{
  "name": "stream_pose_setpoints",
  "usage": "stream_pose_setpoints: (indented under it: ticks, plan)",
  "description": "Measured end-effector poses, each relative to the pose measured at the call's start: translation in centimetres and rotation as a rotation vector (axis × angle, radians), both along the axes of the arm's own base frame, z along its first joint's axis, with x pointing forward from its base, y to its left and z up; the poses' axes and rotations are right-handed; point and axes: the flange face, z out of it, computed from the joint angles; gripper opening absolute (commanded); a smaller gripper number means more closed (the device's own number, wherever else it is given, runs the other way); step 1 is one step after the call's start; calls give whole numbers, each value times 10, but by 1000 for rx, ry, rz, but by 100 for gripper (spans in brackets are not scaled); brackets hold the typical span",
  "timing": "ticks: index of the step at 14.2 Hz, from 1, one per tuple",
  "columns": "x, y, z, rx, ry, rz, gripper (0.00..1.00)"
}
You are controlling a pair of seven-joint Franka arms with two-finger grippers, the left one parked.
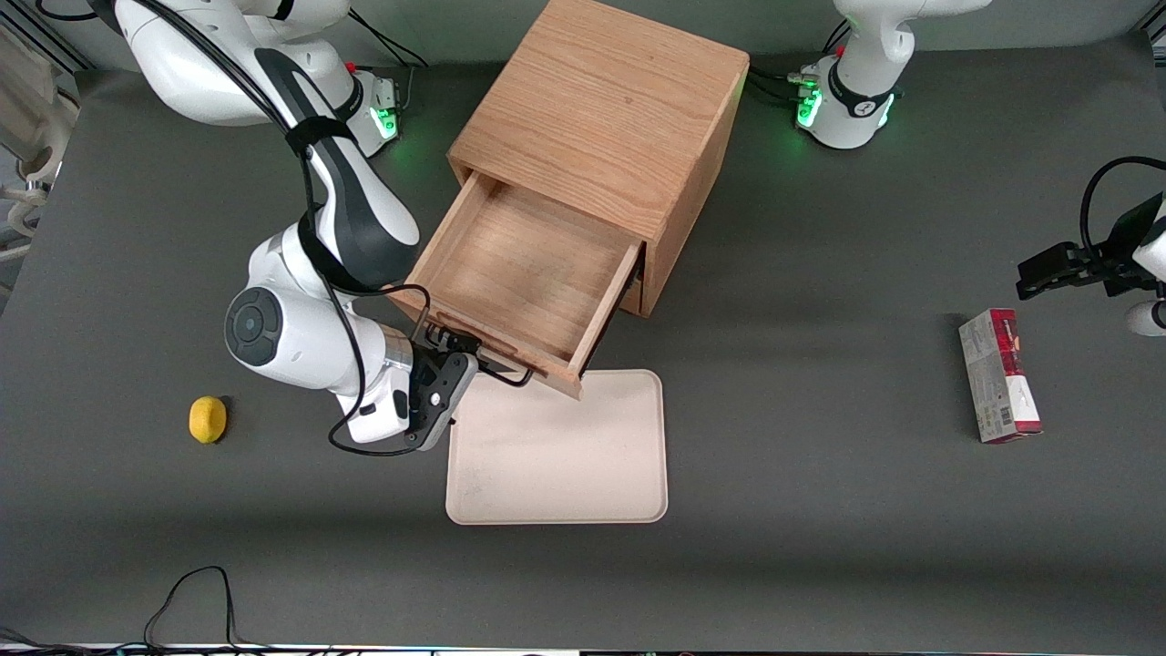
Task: Open upper drawer
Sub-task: 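Keep pulling the drawer handle further out with the right gripper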
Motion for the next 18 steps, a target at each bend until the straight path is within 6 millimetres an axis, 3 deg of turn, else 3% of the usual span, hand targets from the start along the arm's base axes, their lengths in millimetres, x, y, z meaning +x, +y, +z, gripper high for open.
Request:
stream_pose_setpoints:
  ticks: [18]
  plan:
    - [17,-25,5,9,-20,-35,100]
